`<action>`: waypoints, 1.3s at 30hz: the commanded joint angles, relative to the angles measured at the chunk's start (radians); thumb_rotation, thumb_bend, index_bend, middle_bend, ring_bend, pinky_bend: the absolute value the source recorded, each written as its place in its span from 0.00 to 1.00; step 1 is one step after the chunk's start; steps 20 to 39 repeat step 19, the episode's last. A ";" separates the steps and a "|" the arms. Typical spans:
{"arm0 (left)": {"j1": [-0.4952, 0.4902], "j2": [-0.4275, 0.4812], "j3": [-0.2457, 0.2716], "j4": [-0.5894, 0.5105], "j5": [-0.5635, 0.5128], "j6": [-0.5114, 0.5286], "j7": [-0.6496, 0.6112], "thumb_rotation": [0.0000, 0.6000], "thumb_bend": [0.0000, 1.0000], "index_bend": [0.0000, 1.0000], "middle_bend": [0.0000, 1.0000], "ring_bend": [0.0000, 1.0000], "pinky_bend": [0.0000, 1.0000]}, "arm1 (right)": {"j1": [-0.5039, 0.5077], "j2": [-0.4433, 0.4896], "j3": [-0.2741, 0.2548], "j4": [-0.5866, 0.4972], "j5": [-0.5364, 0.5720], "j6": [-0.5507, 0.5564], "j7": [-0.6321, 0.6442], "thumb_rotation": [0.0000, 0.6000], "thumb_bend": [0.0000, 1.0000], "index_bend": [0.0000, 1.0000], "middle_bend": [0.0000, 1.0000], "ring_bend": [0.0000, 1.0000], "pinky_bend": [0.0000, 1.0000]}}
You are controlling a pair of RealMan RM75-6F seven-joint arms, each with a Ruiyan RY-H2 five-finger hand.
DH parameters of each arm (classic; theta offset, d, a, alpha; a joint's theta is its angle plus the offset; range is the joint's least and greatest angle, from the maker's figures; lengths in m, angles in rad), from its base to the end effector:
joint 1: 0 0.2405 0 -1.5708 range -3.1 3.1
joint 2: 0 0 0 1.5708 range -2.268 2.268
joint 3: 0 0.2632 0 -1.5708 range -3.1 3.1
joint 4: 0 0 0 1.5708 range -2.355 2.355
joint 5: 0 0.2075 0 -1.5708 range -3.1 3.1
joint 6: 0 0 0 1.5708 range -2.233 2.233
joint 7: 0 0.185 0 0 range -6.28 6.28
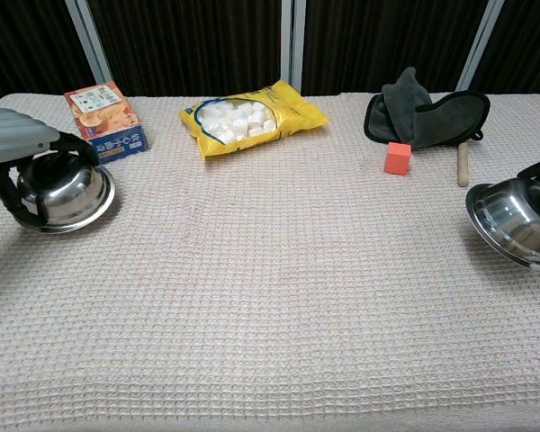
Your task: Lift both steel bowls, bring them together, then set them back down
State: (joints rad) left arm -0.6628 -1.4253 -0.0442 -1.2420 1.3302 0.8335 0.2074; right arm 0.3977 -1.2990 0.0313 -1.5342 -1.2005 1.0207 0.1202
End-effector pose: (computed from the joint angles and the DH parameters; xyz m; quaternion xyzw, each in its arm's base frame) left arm -0.2569 0.3861 0.0044 -0.8042 -0.3100 -0.2331 0.4504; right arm -0.3073 -0.2987 0.0432 0.6085 -0.5656 0.3340 0.4453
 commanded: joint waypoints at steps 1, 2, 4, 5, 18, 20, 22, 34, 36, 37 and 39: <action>0.002 0.028 0.002 -0.029 0.011 0.015 -0.040 1.00 0.00 0.00 0.00 0.02 0.22 | -0.013 -0.020 0.016 0.031 -0.048 0.048 0.032 1.00 0.00 0.00 0.00 0.00 0.00; 0.003 0.035 0.002 -0.036 0.016 0.019 -0.046 1.00 0.00 0.00 0.00 0.02 0.21 | -0.015 -0.021 0.018 0.033 -0.055 0.054 0.033 1.00 0.00 0.00 0.00 0.00 0.00; 0.007 0.045 0.004 -0.048 0.019 0.025 -0.053 1.00 0.00 0.00 0.00 0.02 0.21 | -0.017 -0.020 0.021 0.030 -0.061 0.059 0.032 1.00 0.00 0.00 0.00 0.00 0.00; 0.010 0.053 0.004 -0.060 0.016 0.026 -0.057 1.00 0.00 0.00 0.00 0.02 0.21 | -0.020 -0.019 0.022 0.026 -0.065 0.062 0.031 1.00 0.00 0.00 0.00 0.00 0.00; 0.296 0.054 -0.012 -0.183 0.003 0.539 -0.069 1.00 0.00 0.00 0.01 0.02 0.21 | -0.168 -0.079 0.023 0.066 -0.104 0.362 -0.154 1.00 0.00 0.00 0.00 0.00 0.00; 0.324 0.048 -0.006 -0.180 -0.006 0.563 -0.077 1.00 0.00 0.00 0.01 0.02 0.20 | -0.178 -0.091 0.023 0.076 -0.105 0.376 -0.160 1.00 0.00 0.00 0.00 0.00 0.00; 0.324 0.048 -0.006 -0.180 -0.006 0.563 -0.077 1.00 0.00 0.00 0.01 0.02 0.20 | -0.178 -0.091 0.023 0.076 -0.105 0.376 -0.160 1.00 0.00 0.00 0.00 0.00 0.00; 0.324 0.048 -0.006 -0.180 -0.006 0.563 -0.077 1.00 0.00 0.00 0.01 0.02 0.20 | -0.178 -0.091 0.023 0.076 -0.105 0.376 -0.160 1.00 0.00 0.00 0.00 0.00 0.00; 0.324 0.048 -0.006 -0.180 -0.006 0.563 -0.077 1.00 0.00 0.00 0.01 0.02 0.20 | -0.178 -0.091 0.023 0.076 -0.105 0.376 -0.160 1.00 0.00 0.00 0.00 0.00 0.00; 0.324 0.048 -0.006 -0.180 -0.006 0.563 -0.077 1.00 0.00 0.00 0.01 0.02 0.20 | -0.178 -0.091 0.023 0.076 -0.105 0.376 -0.160 1.00 0.00 0.00 0.00 0.00 0.00; 0.324 0.048 -0.006 -0.180 -0.006 0.563 -0.077 1.00 0.00 0.00 0.01 0.02 0.20 | -0.178 -0.091 0.023 0.076 -0.105 0.376 -0.160 1.00 0.00 0.00 0.00 0.00 0.00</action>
